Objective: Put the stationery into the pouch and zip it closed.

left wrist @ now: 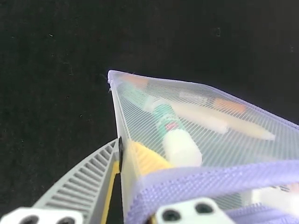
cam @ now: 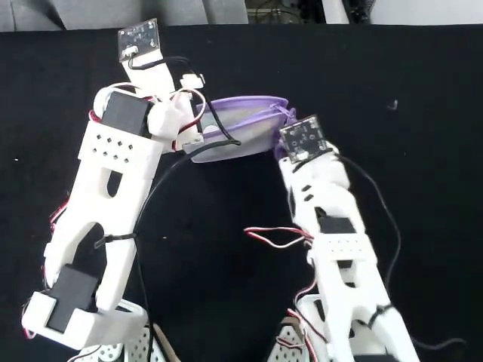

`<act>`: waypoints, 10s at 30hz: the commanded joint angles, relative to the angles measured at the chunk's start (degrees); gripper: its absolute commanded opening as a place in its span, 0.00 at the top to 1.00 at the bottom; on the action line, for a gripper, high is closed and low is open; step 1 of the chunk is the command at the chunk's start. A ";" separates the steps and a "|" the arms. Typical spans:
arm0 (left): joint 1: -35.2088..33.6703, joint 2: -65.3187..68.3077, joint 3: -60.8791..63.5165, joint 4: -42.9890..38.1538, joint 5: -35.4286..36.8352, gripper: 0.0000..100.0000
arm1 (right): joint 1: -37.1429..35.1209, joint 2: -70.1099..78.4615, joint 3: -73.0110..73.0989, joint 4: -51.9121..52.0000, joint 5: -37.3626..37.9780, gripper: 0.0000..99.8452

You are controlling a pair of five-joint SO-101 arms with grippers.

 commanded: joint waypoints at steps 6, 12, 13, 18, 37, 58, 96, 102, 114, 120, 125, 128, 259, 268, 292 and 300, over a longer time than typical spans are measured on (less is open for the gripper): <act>-1.01 -0.44 0.13 -0.62 -0.70 0.97 | 0.79 -27.47 -9.45 26.90 -0.62 0.99; -1.01 -0.44 0.13 -0.79 -0.70 0.97 | -4.75 -38.02 -23.96 47.65 -0.26 0.99; -1.01 -0.44 0.13 -0.79 -0.70 0.97 | -5.54 -38.02 -25.89 49.49 -0.26 0.99; -1.01 -0.44 0.13 -0.88 -0.79 0.97 | -7.03 -33.71 -35.21 54.59 -0.35 0.99; -1.10 -0.97 -0.31 -0.44 -2.64 0.83 | -6.77 17.63 -103.25 79.47 -0.62 0.99; -6.99 -20.57 -6.20 -4.75 -2.46 0.83 | -5.45 48.57 -139.21 91.96 -0.62 0.99; 31.96 -60.48 43.12 -2.46 -32.70 0.82 | -11.78 51.74 -139.56 80.79 -0.70 0.99; 31.52 -64.26 64.31 -20.40 -35.96 0.82 | -11.60 51.56 -139.56 81.05 -0.70 0.99; 18.07 -65.58 81.10 -49.85 -34.11 0.83 | -10.11 51.38 -140.79 86.07 -0.62 0.99; 10.95 -65.14 81.10 -59.96 -27.52 0.83 | -8.97 51.47 -147.12 93.36 -0.44 0.99; 11.21 -65.05 81.10 -65.85 -24.62 0.83 | -8.97 51.47 -151.43 100.84 -0.35 0.99; 10.77 -64.97 81.19 -69.45 -22.42 0.83 | -7.91 50.95 -150.64 102.07 -0.62 0.99; -19.82 -17.41 29.05 -18.20 -14.24 0.83 | -15.30 9.10 -100.35 75.08 6.51 0.99; -23.43 -17.41 31.96 -19.78 -14.24 0.83 | -19.16 9.27 -101.93 84.04 6.59 0.99; -5.67 -16.62 61.76 -45.54 -4.75 0.83 | -25.41 9.80 -110.64 81.05 2.11 0.99; -1.19 -16.62 67.65 -63.38 -4.40 0.83 | -36.57 9.80 -118.37 85.19 -0.26 0.99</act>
